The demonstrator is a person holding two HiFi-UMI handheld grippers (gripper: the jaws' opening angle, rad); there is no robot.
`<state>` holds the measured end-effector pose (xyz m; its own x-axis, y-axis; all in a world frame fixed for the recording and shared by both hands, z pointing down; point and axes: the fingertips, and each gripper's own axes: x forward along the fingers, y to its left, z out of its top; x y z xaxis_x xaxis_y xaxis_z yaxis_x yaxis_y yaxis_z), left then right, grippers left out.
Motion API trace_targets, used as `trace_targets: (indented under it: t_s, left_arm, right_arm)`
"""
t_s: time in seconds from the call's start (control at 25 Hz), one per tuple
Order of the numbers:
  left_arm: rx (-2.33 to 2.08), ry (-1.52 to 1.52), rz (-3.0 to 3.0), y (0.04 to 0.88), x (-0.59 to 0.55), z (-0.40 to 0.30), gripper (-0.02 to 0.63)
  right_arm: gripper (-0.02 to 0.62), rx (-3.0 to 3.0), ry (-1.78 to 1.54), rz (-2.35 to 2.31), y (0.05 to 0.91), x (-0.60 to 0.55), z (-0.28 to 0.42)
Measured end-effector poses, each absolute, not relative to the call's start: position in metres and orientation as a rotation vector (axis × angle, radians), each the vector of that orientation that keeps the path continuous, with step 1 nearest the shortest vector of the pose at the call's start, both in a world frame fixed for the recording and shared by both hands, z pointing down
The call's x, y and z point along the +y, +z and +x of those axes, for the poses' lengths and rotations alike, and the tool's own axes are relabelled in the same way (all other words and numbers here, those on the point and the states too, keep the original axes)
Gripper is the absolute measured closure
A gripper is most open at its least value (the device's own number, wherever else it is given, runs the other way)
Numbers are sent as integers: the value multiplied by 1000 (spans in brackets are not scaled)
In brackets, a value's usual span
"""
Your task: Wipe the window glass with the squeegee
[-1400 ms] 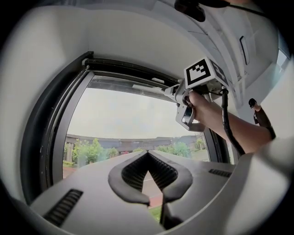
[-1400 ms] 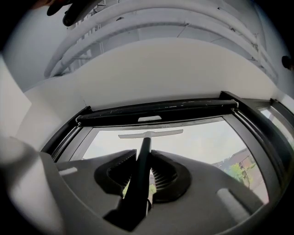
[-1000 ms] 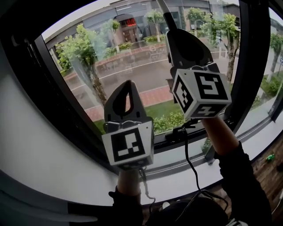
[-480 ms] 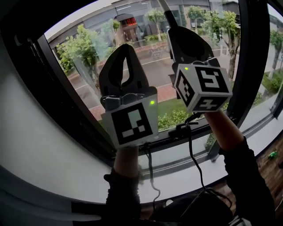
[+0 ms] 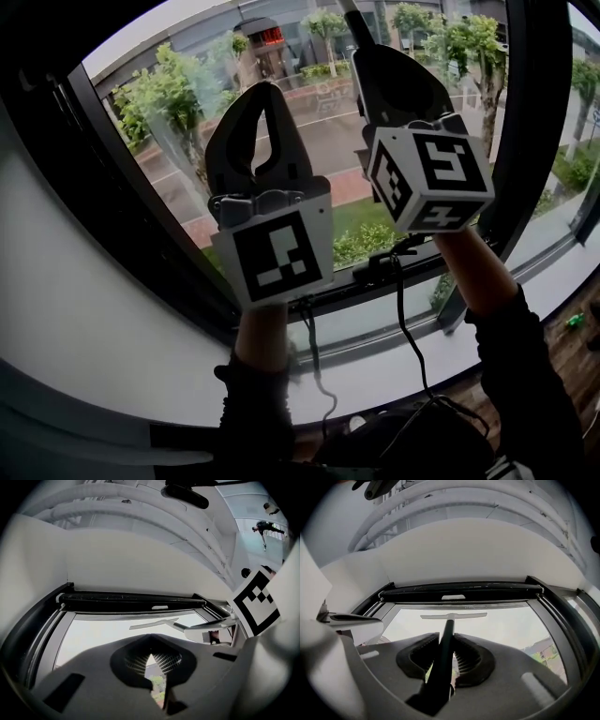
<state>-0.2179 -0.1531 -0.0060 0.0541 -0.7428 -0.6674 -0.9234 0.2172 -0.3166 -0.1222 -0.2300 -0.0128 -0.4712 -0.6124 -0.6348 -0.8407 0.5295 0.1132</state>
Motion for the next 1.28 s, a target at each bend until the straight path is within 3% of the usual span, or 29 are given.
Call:
trace_targets:
  t_s: [0.64, 1.28]
  left_arm:
    - [1741, 312, -1552, 15, -151, -228, 606]
    - [1780, 264, -1565, 70, -148, -238, 606]
  right_arm:
    - [500, 2271, 580, -1188, 31, -227, -120]
    - [500, 2381, 470, -1252, 127, -215, -116]
